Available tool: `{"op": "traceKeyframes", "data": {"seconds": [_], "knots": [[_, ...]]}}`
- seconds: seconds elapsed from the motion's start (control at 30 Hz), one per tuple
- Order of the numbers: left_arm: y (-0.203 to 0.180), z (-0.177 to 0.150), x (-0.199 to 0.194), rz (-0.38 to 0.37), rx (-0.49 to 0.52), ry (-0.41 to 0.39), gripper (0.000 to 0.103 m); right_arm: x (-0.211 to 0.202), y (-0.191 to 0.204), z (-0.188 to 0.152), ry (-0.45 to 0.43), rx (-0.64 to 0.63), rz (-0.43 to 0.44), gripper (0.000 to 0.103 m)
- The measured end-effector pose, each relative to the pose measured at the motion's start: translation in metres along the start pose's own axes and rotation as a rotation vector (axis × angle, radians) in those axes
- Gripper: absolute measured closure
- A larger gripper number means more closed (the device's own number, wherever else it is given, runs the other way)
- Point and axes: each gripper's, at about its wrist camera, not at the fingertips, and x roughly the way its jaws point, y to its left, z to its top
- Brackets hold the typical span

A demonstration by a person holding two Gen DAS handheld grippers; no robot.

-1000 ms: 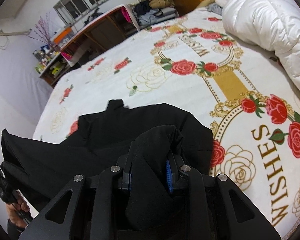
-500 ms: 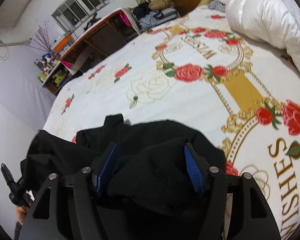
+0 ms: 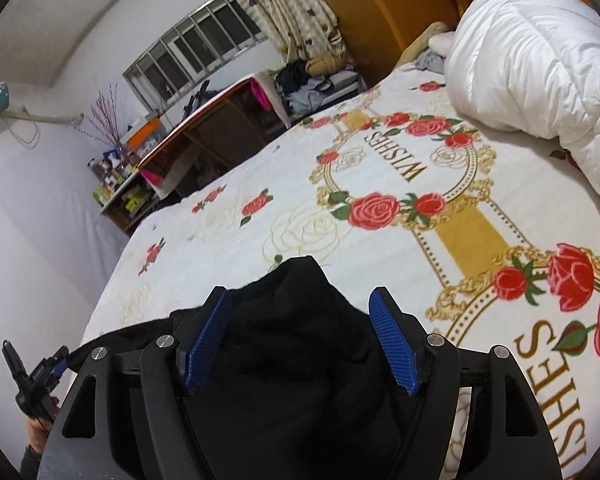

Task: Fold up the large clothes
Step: 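Carry the hem over the coat body toward the collar with both tools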

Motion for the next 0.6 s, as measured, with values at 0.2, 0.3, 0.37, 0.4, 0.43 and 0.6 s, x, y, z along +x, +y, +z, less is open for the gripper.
{"op": "traceKeyframes", "data": {"seconds": [0.2,0.3,0.37,0.4,0.43,0.6], "knots": [[0.019,-0.021,0.026,0.010,-0.012,0.096,0.027,0.026,-0.016,-0.021,0.089,-0.014,-0.031,0.030],[0.024,-0.039,0.052,0.002,0.001,0.186,0.027,0.043,-0.020,-0.032,0.138,-0.037,-0.038,0.030],[0.025,-0.048,0.068,-0.016,0.005,0.242,0.027,0.056,-0.020,-0.035,0.172,-0.058,-0.037,0.030],[0.024,-0.051,0.075,-0.027,0.010,0.261,0.027,0.061,-0.021,-0.036,0.185,-0.067,-0.035,0.030],[0.021,-0.053,0.080,-0.033,0.016,0.273,0.028,0.066,-0.020,-0.037,0.204,-0.077,-0.030,0.030],[-0.008,-0.056,0.088,-0.069,0.131,0.268,0.082,0.079,-0.011,-0.036,0.225,-0.140,-0.061,0.082]]}}
